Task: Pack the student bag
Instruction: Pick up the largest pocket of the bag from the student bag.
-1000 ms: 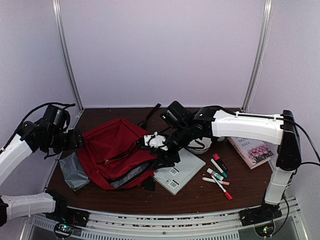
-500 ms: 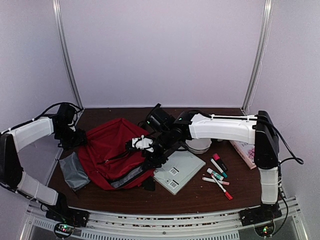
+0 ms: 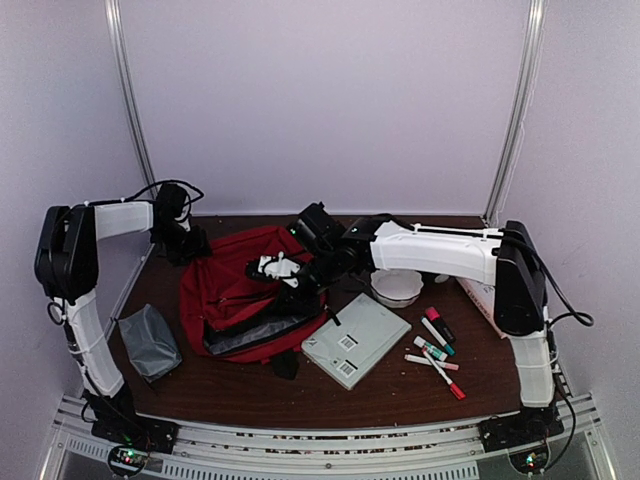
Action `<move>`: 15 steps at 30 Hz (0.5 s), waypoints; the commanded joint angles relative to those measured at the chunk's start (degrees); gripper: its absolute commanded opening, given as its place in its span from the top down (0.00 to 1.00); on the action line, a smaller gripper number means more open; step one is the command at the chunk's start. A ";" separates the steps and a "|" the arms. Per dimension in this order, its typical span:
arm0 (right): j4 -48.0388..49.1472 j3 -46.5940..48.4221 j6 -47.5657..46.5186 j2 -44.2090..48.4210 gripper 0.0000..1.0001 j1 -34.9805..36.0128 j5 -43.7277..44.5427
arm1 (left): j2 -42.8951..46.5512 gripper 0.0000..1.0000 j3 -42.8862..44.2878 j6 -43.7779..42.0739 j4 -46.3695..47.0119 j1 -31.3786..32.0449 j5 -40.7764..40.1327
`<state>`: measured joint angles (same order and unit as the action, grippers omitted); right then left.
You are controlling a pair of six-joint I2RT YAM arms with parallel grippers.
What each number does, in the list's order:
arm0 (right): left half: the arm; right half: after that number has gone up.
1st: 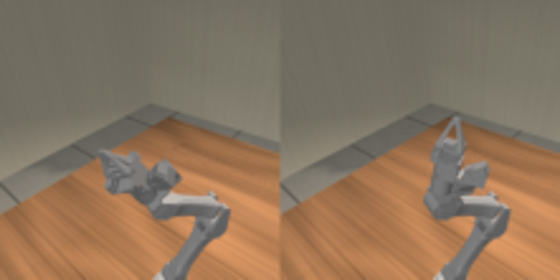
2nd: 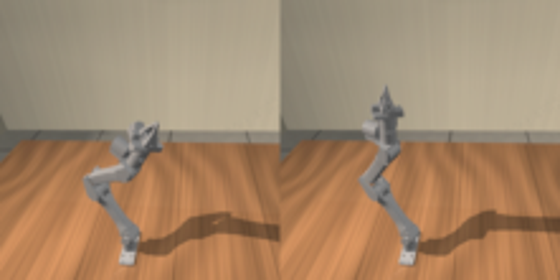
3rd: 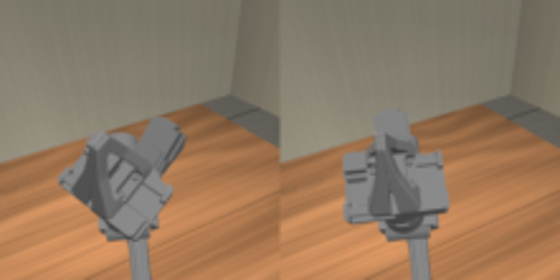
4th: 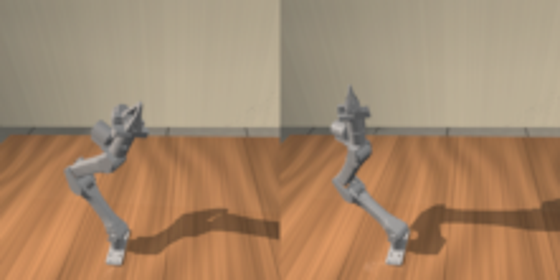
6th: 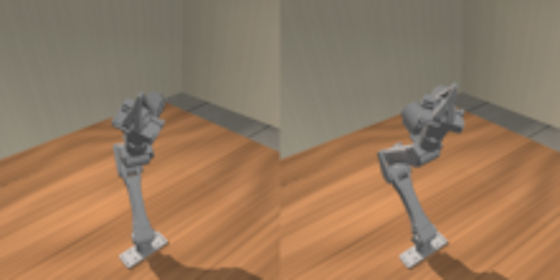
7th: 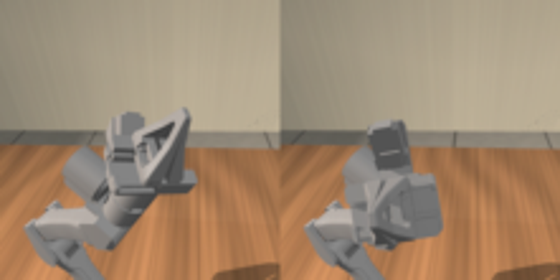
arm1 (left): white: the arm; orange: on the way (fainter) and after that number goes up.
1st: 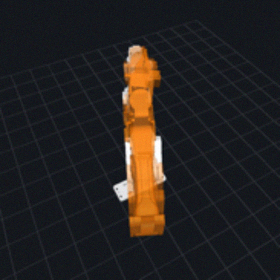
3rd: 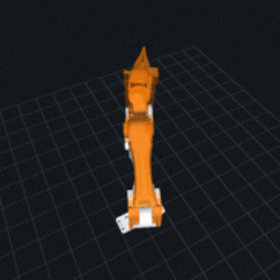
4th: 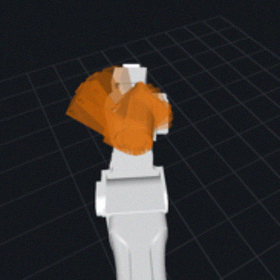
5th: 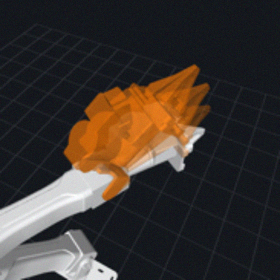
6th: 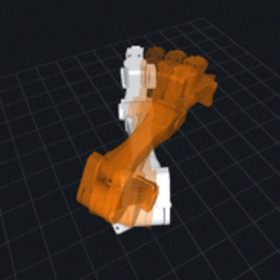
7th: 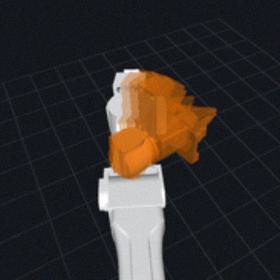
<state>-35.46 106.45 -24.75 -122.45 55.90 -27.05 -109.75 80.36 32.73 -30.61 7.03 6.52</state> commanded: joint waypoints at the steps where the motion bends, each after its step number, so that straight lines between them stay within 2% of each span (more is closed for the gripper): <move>1: 5.33 -1.29 3.36 4.55 1.00 -0.33 0.47 | -4.74 0.35 9.30 -2.30 4.77 1.63 3.58; 3: 7.30 -1.38 4.50 5.71 1.00 -0.41 2.36 | -3.58 0.35 10.58 -2.16 4.49 2.05 3.37; 6: 12.15 -2.67 7.89 7.38 1.00 -0.45 7.13 | 3.33 0.32 7.35 -2.71 4.86 3.24 0.45; 11: 14.94 -0.10 12.49 7.71 1.00 -0.53 13.38 | 22.39 0.29 -4.65 -8.56 8.90 7.99 -4.81; 15: 16.73 0.45 14.79 8.21 1.00 -0.56 19.90 | 35.66 0.28 -16.77 -12.00 12.67 13.38 -6.00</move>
<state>-23.51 105.06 -14.22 -117.34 55.57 -15.51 -83.68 72.51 25.98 -23.55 16.19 3.22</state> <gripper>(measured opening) 0.016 0.715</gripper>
